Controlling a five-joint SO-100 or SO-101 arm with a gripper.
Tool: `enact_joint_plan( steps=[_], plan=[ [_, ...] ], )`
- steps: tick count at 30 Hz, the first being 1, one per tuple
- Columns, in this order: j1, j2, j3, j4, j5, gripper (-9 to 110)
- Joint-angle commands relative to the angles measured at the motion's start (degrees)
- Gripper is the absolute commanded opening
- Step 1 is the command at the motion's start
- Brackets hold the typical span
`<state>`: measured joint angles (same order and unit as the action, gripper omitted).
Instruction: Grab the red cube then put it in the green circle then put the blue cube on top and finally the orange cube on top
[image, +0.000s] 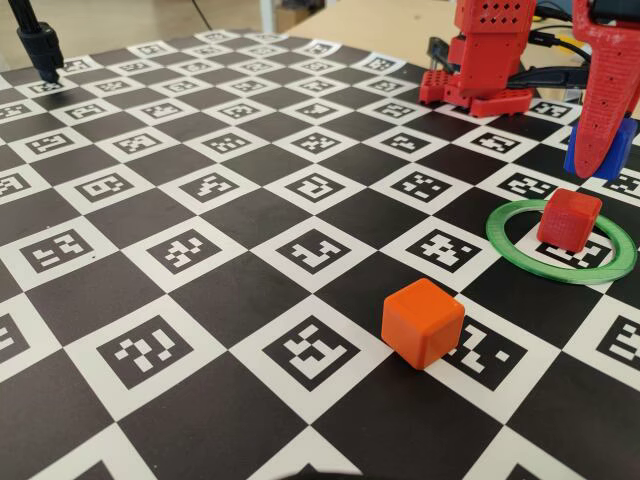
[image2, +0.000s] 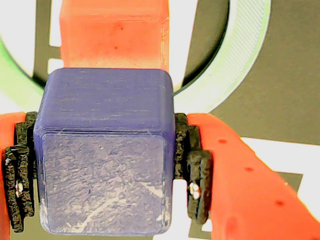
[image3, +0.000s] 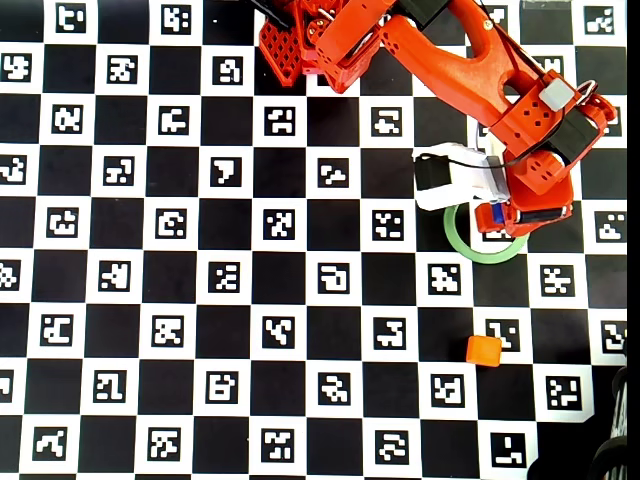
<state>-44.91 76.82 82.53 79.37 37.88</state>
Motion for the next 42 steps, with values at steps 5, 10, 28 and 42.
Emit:
enact_joint_plan(
  steps=[5,10,28,42],
  plan=[
    [1.05,3.08,0.62,-0.53,-0.35,6],
    [2.02,3.69,2.02,-0.88,-0.7,6],
    [3.16,4.22,1.41,-2.55,-0.97,5],
    [-0.88,4.22,0.97,-3.08,-0.53,5]
  ],
)
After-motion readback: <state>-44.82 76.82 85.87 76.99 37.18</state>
